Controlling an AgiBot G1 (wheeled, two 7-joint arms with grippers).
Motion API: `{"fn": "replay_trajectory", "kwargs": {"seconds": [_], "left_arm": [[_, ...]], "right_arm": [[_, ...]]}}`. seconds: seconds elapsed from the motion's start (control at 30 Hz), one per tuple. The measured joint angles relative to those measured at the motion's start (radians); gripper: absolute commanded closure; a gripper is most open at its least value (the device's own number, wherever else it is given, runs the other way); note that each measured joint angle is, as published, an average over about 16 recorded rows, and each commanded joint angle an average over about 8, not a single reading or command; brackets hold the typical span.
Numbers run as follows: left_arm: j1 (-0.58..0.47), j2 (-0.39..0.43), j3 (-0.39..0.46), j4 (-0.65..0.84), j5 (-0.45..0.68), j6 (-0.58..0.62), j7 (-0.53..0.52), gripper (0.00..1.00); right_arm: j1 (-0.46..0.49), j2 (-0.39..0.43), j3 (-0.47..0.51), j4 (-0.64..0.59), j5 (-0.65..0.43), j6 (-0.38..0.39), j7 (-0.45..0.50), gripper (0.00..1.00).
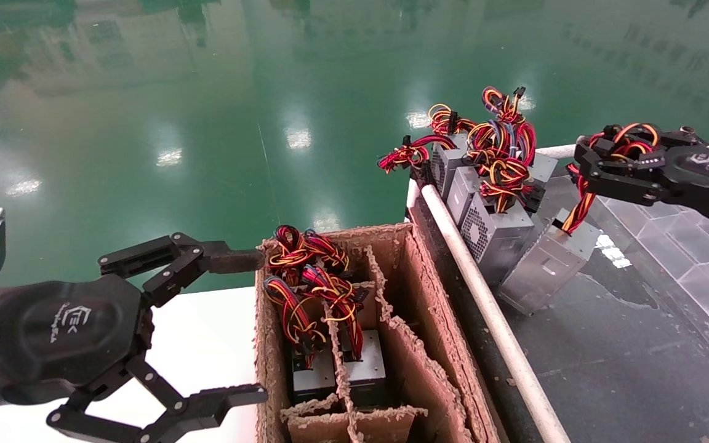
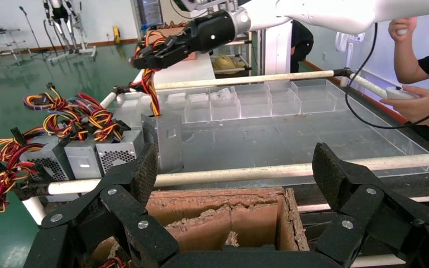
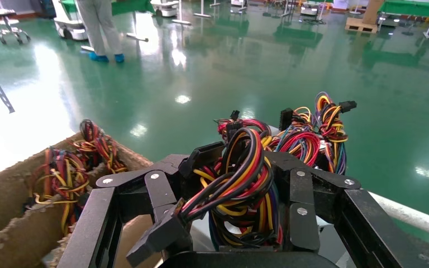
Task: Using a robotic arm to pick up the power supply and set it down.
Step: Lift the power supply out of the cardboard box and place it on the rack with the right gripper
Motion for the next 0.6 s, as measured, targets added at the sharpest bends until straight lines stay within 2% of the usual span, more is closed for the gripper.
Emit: {"fn": "replay_trajectory", "kwargs": {"seconds": [0.6], "left_arm": [[0.000, 0.000, 0.001, 0.000, 0.000, 0.000, 0.000, 0.00]], "right_arm": [[0.172, -0.127, -0.066, -0.216, -0.121, 0.097, -0.105, 1.00]]}}
